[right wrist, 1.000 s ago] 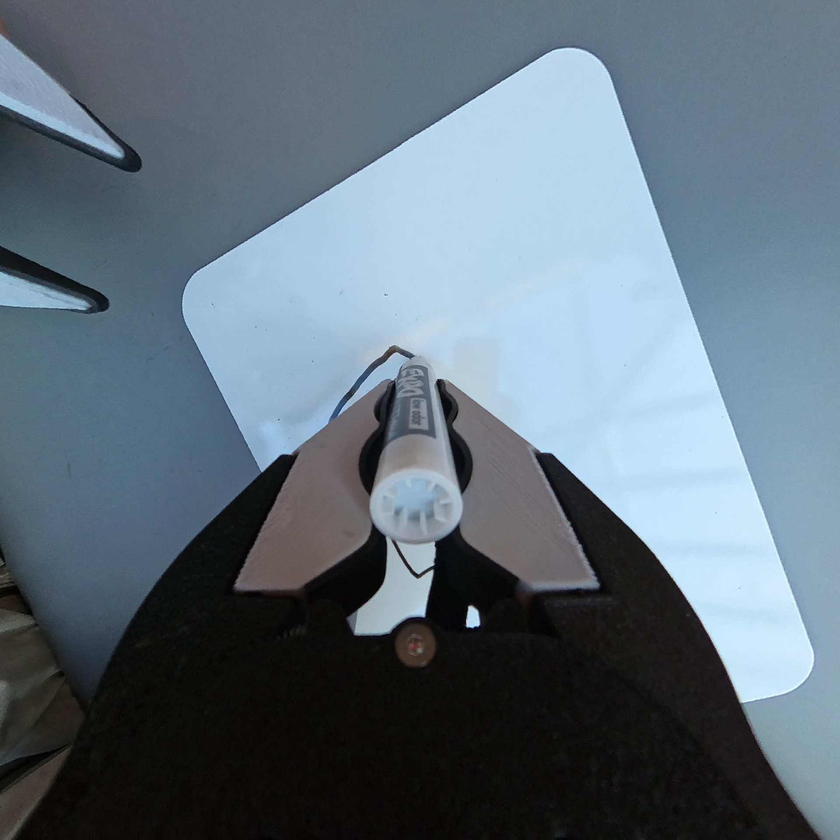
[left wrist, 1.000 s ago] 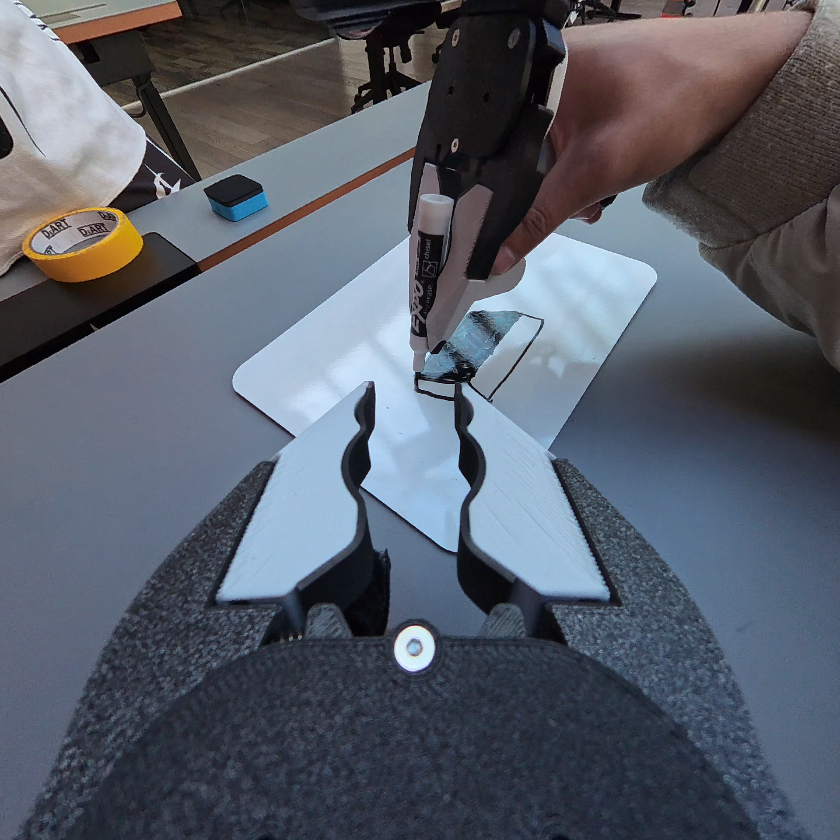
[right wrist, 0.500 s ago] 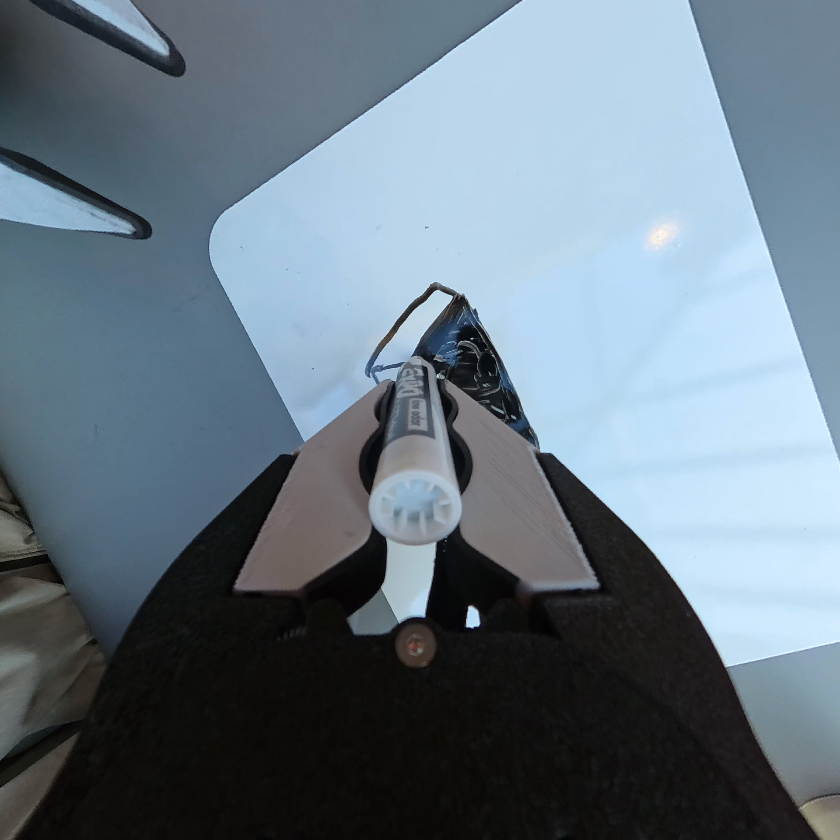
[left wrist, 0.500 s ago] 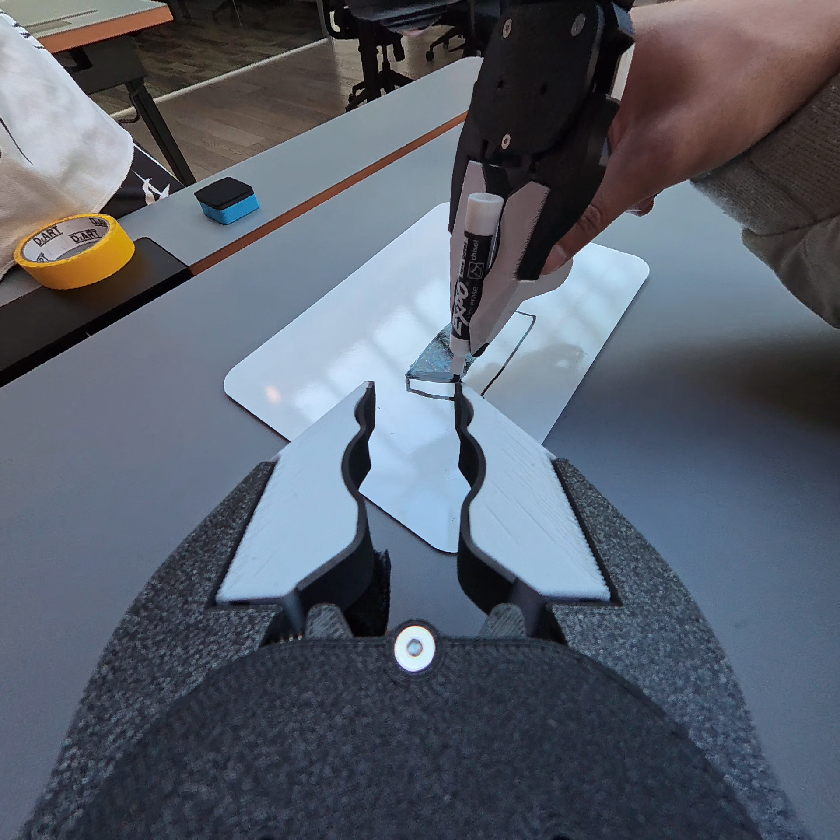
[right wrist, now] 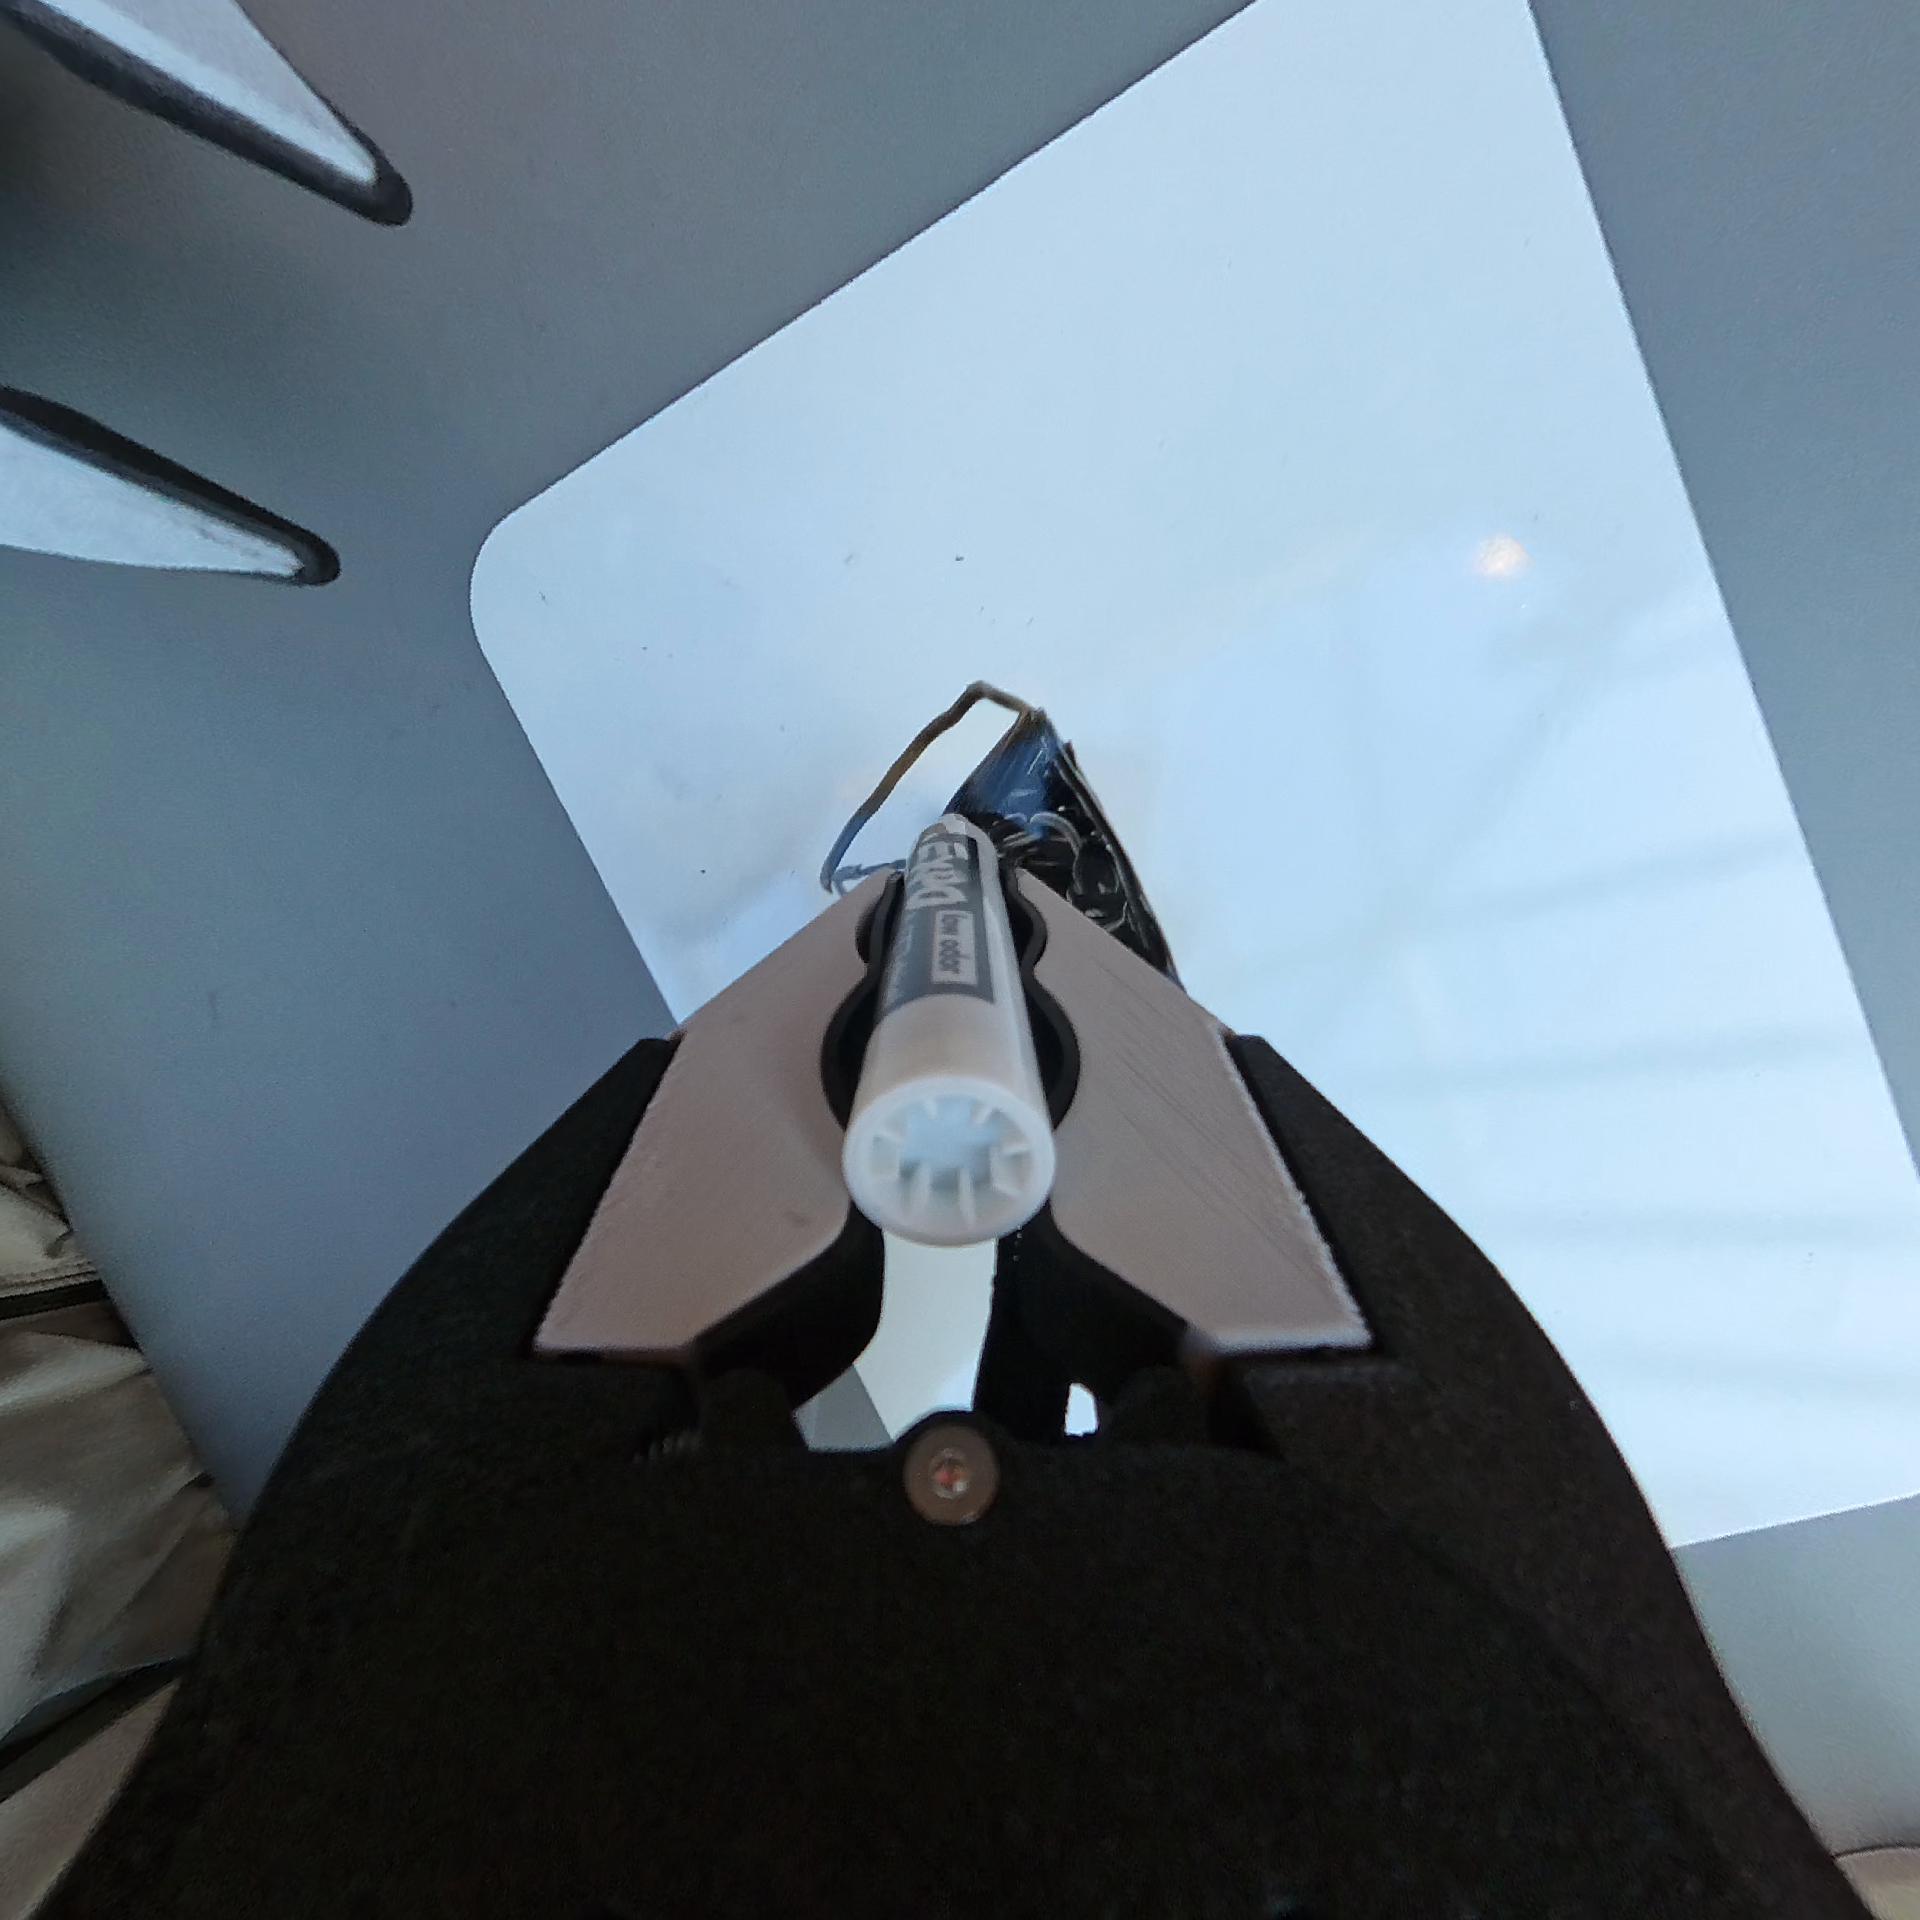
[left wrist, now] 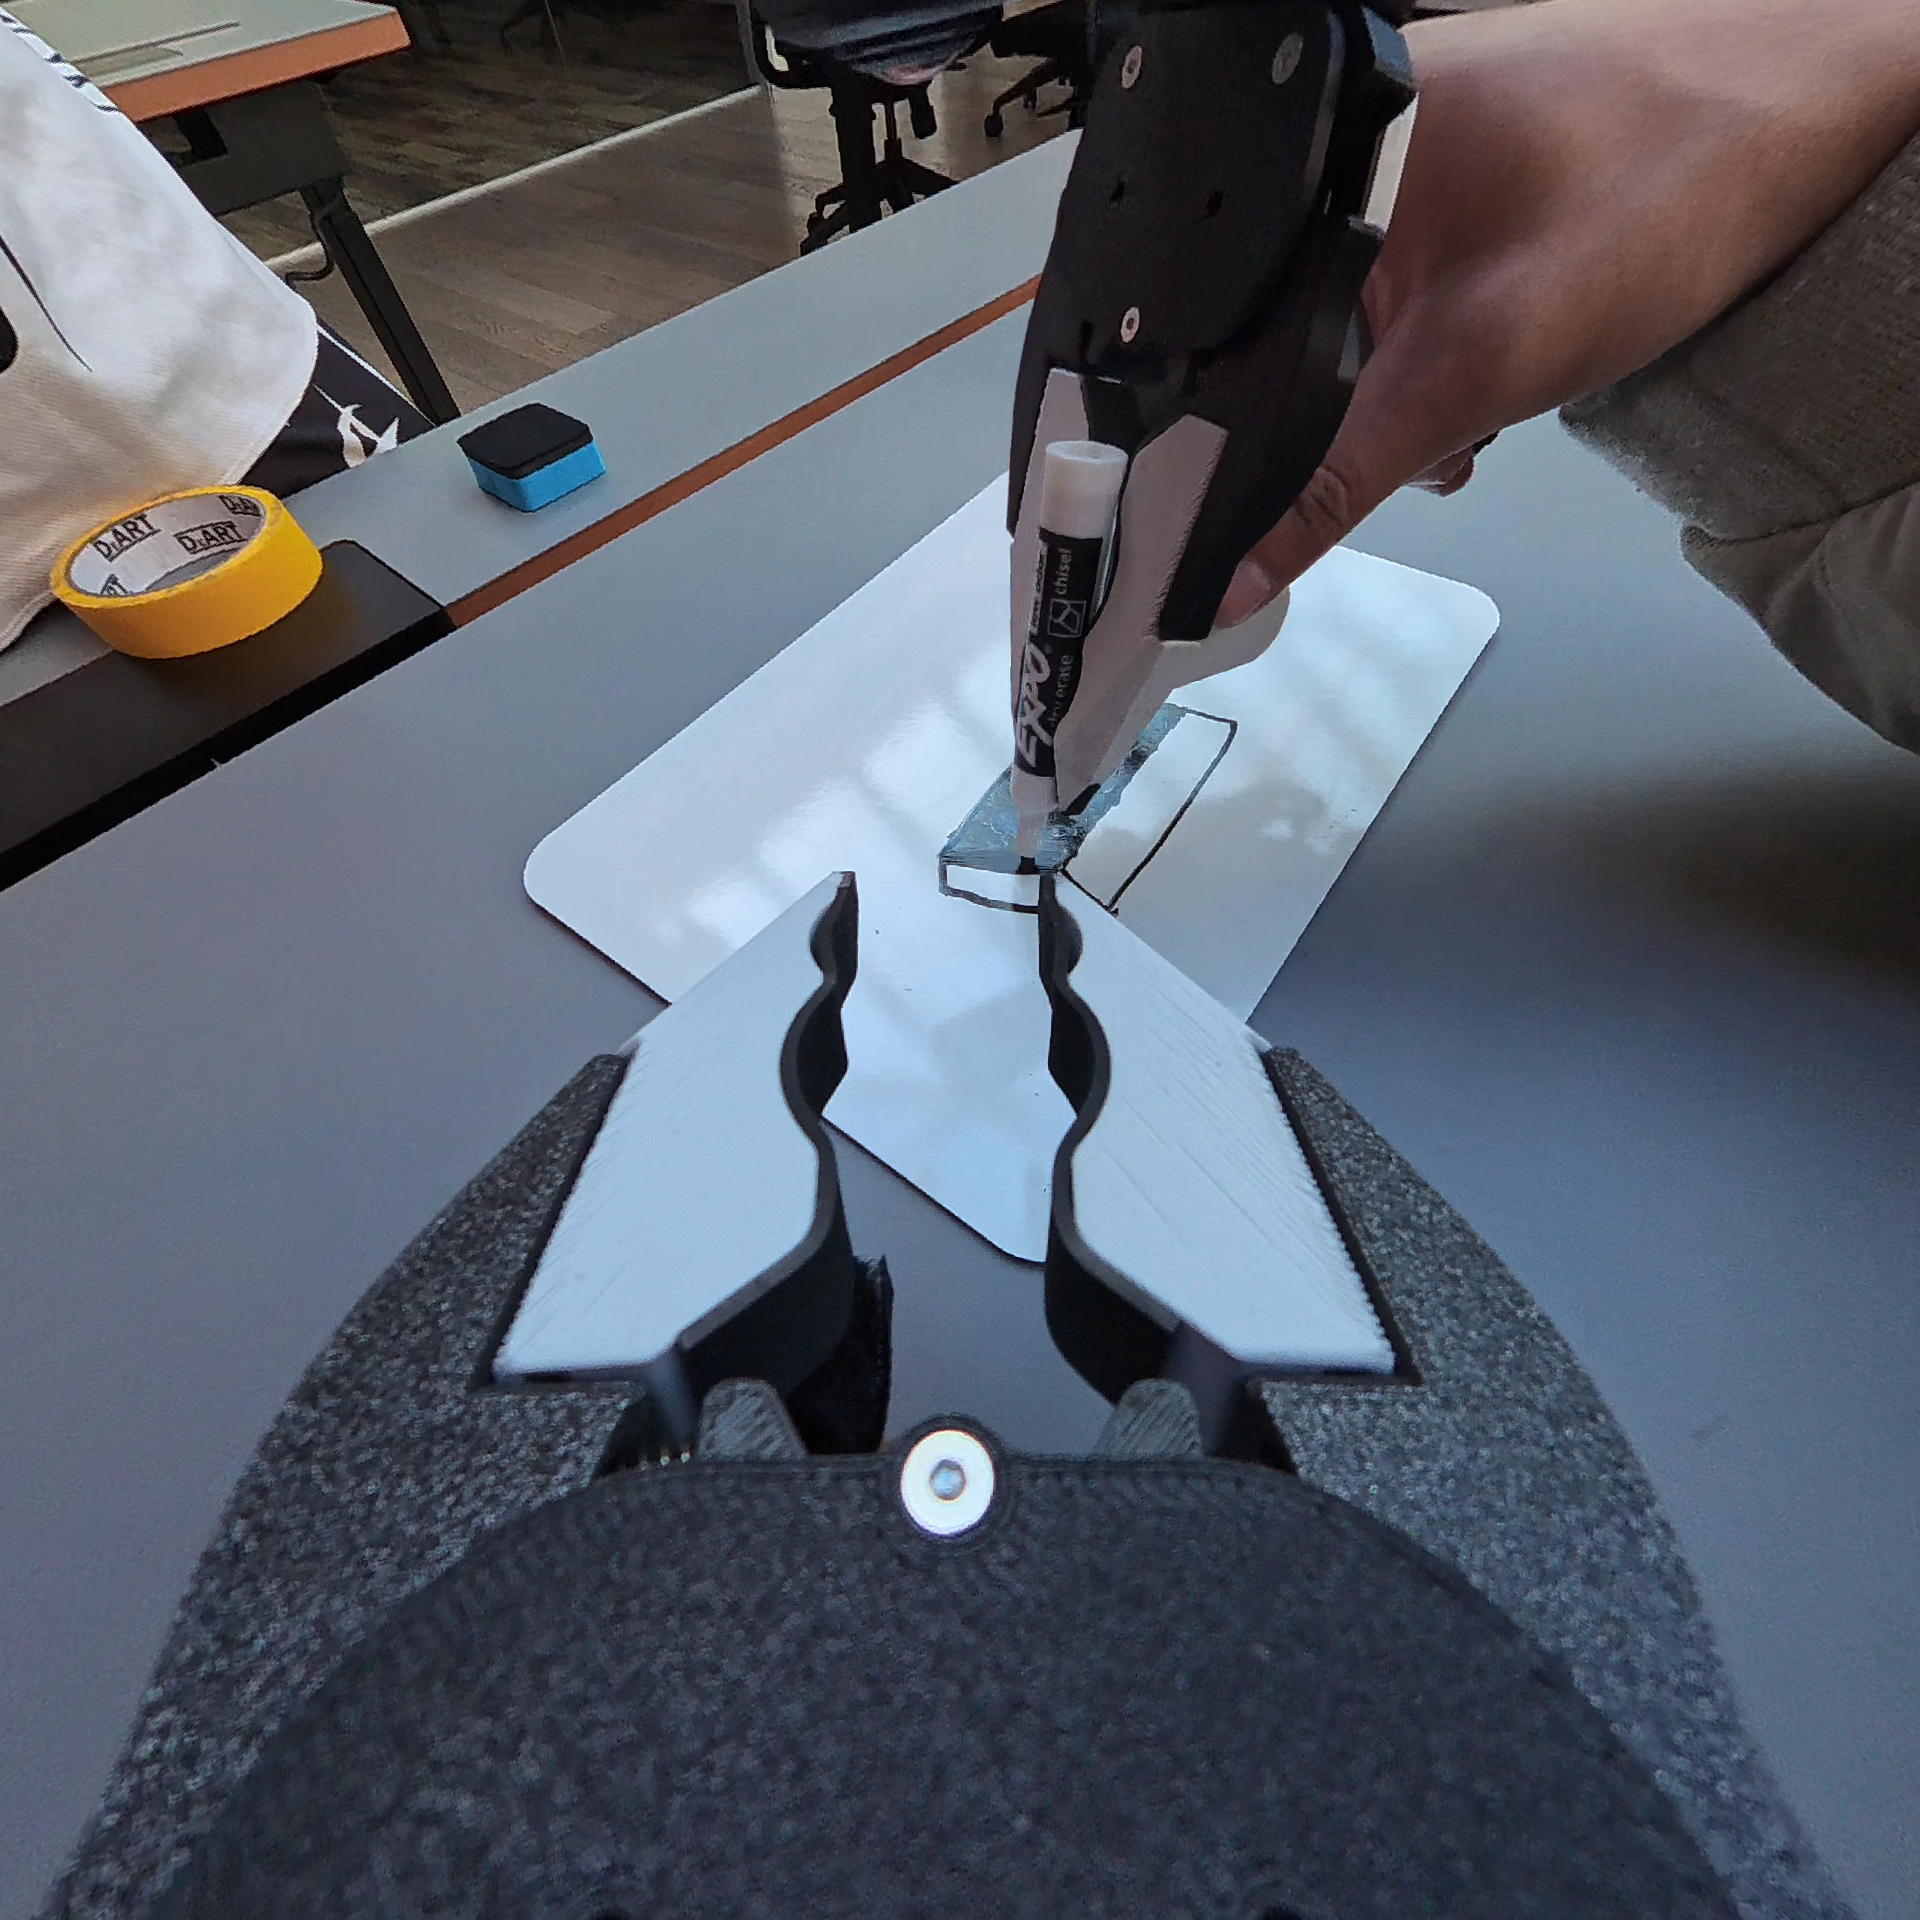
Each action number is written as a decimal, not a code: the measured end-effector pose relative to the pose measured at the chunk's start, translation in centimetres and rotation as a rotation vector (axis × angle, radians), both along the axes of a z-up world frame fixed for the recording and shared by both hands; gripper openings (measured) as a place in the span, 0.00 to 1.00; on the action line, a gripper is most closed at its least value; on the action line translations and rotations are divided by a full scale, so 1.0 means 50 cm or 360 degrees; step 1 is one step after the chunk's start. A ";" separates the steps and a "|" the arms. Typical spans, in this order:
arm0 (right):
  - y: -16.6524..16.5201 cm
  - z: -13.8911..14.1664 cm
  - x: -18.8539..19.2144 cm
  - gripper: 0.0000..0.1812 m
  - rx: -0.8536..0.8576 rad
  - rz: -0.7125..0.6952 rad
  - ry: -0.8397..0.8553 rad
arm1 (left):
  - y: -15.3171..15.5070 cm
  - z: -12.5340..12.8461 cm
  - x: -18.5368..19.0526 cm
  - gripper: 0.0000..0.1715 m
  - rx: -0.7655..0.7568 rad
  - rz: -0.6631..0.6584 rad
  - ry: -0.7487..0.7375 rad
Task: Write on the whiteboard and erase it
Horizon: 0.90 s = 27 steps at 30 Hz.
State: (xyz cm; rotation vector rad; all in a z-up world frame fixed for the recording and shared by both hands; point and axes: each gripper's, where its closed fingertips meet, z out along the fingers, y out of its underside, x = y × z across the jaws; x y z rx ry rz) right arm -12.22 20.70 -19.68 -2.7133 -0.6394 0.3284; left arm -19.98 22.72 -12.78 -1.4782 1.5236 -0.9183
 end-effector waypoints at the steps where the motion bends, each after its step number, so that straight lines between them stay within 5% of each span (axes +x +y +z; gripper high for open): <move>1: -0.005 0.000 0.000 0.10 0.0001 -0.0003 -0.0001 | -0.002 -0.001 0.000 0.20 0.0001 -0.0003 0.0001; 27: -0.091 0.001 0.097 0.10 -0.0033 -0.0220 -0.0008 | -0.012 -0.008 0.012 0.20 0.0006 -0.0017 0.0016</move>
